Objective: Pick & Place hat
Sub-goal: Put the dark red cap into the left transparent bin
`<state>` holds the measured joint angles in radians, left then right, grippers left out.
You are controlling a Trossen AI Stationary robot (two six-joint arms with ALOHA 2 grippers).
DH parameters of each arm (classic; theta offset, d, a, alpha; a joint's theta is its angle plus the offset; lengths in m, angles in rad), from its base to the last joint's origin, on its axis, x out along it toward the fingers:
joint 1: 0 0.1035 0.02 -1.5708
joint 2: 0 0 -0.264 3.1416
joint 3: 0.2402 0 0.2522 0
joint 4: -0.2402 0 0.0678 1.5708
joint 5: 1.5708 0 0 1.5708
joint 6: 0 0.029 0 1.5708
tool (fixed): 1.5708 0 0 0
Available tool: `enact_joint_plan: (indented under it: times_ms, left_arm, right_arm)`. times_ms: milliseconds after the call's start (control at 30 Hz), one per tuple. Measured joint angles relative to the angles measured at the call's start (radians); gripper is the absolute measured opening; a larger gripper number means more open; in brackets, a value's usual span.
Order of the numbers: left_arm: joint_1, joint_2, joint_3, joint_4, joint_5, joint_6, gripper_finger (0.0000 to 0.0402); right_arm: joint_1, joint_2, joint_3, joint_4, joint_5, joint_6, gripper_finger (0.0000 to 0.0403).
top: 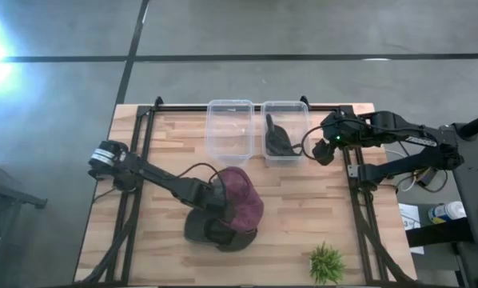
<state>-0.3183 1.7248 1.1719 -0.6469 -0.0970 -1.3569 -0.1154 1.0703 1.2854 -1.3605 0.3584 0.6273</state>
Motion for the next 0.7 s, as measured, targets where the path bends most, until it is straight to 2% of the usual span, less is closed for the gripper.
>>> enact_joint_plan:
  times_ms: [67,200,233,433,533,600,700]
  left_arm:
    - [-0.001,0.000,0.000,0.002,0.002,0.020,0.0142]
    - [-0.002,-0.025,0.000,0.002,0.005,0.059,0.0033]
    - [-0.001,-0.038,0.000,0.002,0.001,0.063,0.0017]
    - [0.000,-0.180,0.050,-0.011,-0.143,0.049,0.0003]
    - [-0.005,-0.290,0.137,-0.024,-0.283,0.101,0.0002]
    - [-0.009,-0.353,0.203,-0.027,-0.418,0.167,0.0002]
    - [-0.027,-0.413,0.305,-0.035,-0.713,0.331,0.0001]
  right_arm:
    - [0.000,0.001,0.000,0.004,0.000,0.000,0.0259]
    - [0.000,0.000,0.000,0.007,0.008,0.000,0.0253]
    - [0.000,-0.001,0.000,0.006,0.008,0.000,0.0252]
    - [0.000,-0.001,0.000,0.007,0.008,-0.003,0.0242]
    - [0.000,-0.002,0.000,0.008,0.009,-0.003,0.0239]
    - [0.000,-0.002,0.000,0.010,0.009,-0.003,0.0238]
    - [0.000,-0.002,0.000,0.011,0.011,-0.003,0.0237]
